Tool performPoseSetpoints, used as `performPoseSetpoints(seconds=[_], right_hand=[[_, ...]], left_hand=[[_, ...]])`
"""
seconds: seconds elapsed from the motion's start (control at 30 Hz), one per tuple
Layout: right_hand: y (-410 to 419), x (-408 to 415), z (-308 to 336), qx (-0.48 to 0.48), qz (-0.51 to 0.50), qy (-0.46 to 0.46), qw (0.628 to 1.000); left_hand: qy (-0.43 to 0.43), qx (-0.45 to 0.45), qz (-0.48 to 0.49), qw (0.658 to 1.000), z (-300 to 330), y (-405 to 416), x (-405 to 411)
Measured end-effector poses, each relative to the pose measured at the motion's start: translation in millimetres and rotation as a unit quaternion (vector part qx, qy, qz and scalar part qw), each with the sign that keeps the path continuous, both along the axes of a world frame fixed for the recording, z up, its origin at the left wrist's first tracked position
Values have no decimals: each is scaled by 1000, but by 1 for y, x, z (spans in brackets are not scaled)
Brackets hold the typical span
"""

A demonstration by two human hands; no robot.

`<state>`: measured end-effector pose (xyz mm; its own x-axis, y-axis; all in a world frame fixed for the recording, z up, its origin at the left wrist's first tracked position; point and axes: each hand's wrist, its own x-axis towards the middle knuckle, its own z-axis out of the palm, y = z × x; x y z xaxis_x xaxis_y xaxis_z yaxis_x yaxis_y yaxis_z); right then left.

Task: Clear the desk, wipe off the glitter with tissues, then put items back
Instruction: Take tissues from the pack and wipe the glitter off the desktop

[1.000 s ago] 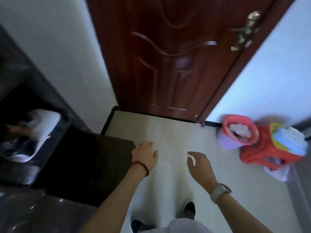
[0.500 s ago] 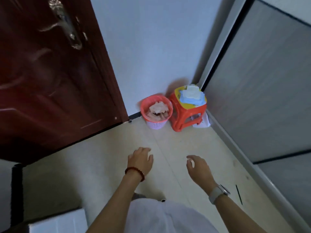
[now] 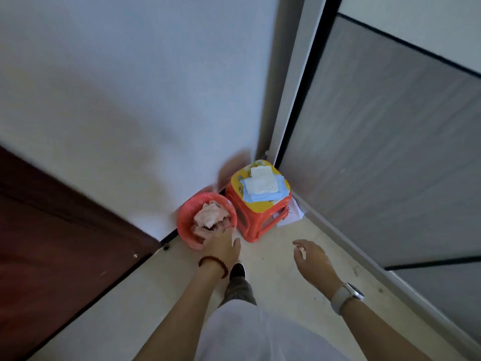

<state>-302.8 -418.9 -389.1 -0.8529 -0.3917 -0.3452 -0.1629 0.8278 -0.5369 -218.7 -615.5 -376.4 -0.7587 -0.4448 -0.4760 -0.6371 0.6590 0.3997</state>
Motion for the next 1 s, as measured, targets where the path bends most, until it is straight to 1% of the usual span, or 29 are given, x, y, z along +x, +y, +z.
performPoseSetpoints(seconds=[0.13, 0.23, 0.33, 0.4, 0.43, 0.5, 0.53, 0.6, 0.7, 0.77, 0.87, 0.93, 1.0], right_hand=[[-34, -62, 0, 11, -9, -22, 1000], [-52, -105, -6, 12, -26, -52, 998], [-64, -150, -29, 15, -22, -77, 997], [-74, -181, -54, 20, -20, -92, 995], [-80, -197, -69, 24, -20, -101, 994], [-91, -228, -104, 32, -19, -117, 992], [-97, -242, -122, 33, -18, -123, 992], [-109, -269, -162, 25, -21, -134, 990], [-130, -299, -219, 21, -37, -168, 985], [-142, -309, -251, 25, -53, -208, 976], [-158, -314, -288, 37, -53, -240, 969], [-166, -314, -303, 35, -88, -236, 967], [-172, -315, -311, 25, -152, -234, 960]], left_hand=[[15, -11, -38, 999, -1, -38, -75], [-2, -25, -65, 998, -4, -55, -125], [-24, -41, -67, 997, -16, -64, -174], [-37, -34, -56, 997, -42, -69, -201], [-41, -15, -37, 998, -61, -72, -213], [-49, 60, 30, 997, -107, -76, -235], [-54, 96, 62, 992, -131, -78, -245], [-71, 137, 117, 981, -175, -83, -266], [-95, 151, 187, 966, -233, -91, -289], [-106, 152, 228, 956, -266, -94, -298], [-92, 159, 278, 943, -302, -98, -306], [-73, 193, 337, 919, -312, -100, -311], [-50, 211, 378, 900, -317, -100, -315]])
